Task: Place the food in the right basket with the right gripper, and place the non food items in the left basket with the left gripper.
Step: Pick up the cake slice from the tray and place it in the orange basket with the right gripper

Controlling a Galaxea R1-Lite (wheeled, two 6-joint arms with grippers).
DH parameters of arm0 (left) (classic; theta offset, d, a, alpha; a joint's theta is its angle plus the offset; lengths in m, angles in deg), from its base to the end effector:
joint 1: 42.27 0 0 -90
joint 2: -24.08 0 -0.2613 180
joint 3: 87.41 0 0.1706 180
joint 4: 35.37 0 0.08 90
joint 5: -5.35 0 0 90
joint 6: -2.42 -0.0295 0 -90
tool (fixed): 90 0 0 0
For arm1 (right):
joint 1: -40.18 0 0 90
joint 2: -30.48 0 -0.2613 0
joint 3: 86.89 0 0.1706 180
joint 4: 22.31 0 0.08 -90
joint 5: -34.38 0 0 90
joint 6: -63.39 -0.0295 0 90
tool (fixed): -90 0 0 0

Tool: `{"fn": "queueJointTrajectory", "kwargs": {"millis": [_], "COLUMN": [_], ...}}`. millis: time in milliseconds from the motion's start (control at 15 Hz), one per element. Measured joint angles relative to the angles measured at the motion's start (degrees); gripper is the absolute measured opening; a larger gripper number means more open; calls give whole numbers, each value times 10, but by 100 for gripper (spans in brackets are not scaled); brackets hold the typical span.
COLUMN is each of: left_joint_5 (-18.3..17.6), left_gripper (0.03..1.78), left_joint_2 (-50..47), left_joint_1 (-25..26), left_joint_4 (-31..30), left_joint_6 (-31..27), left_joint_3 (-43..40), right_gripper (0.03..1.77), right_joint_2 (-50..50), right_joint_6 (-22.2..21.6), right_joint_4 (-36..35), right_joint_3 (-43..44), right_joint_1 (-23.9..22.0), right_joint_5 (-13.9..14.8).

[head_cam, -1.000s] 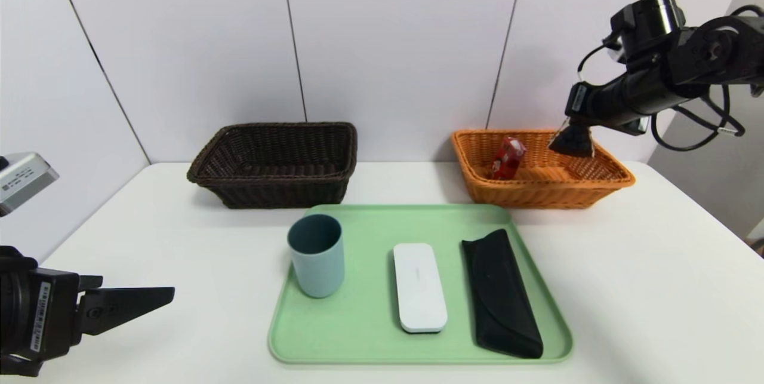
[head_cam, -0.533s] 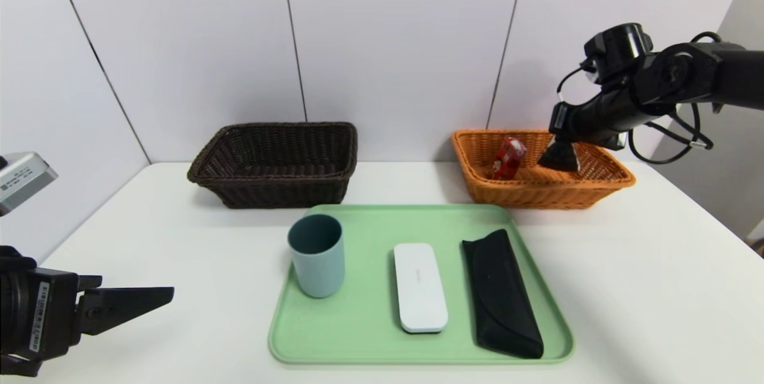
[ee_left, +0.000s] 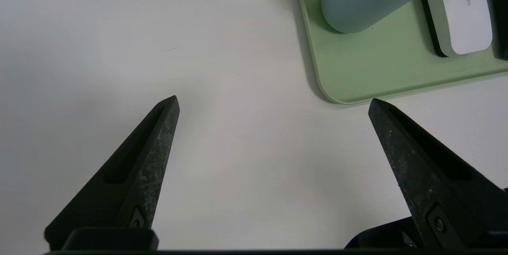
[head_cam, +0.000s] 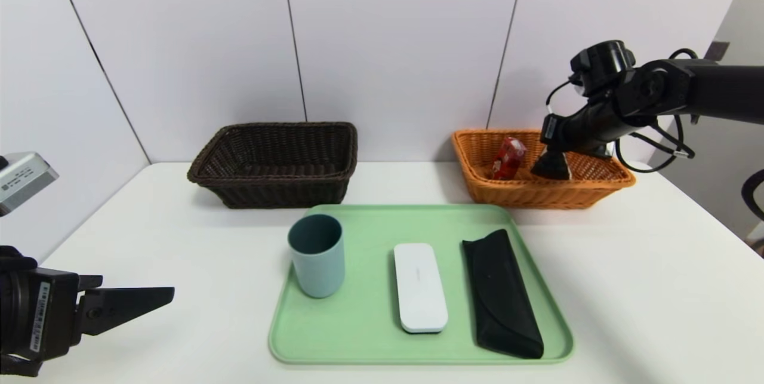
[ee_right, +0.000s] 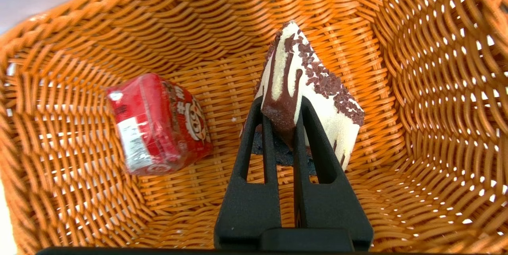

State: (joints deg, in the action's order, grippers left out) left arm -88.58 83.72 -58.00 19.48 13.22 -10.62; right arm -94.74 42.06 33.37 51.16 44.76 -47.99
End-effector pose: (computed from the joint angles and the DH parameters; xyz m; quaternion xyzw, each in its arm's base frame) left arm 0.1126 -0.0338 0.2089 -0.0547 0.3352 -0.1306 0.9315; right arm 0.3962 0.0278 0.1771 0.1340 0.3524 -0.0916 0.9217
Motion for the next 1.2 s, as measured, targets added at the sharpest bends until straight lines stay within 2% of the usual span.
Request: {"fn": "queueJointTrajectory", "kwargs": {"millis": [533, 600, 733, 867, 1200], "left_joint_5": [0, 0, 0, 0, 0], "left_gripper": [169, 169, 169, 169, 169], "left_joint_2": [6, 6, 8, 9, 8], "left_joint_1": [0, 0, 0, 0, 0], "left_joint_4": [-2, -6, -8, -8, -7], "left_joint_6": [-1, -1, -1, -1, 0], "left_joint_3": [0, 0, -1, -1, -2], "right_gripper": [16, 21, 55, 81, 124], "right_joint_2": [-23, -25, -26, -26, -10], "right_joint_6": [-1, -1, -3, -4, 9], "right_joint_4": [-11, -11, -12, -12, -19], "right_joint_3": [0, 0, 0, 0, -1], "right_joint_1": [4, 5, 5, 5, 8], "right_joint_5": [-1, 0, 0, -1, 4]}}
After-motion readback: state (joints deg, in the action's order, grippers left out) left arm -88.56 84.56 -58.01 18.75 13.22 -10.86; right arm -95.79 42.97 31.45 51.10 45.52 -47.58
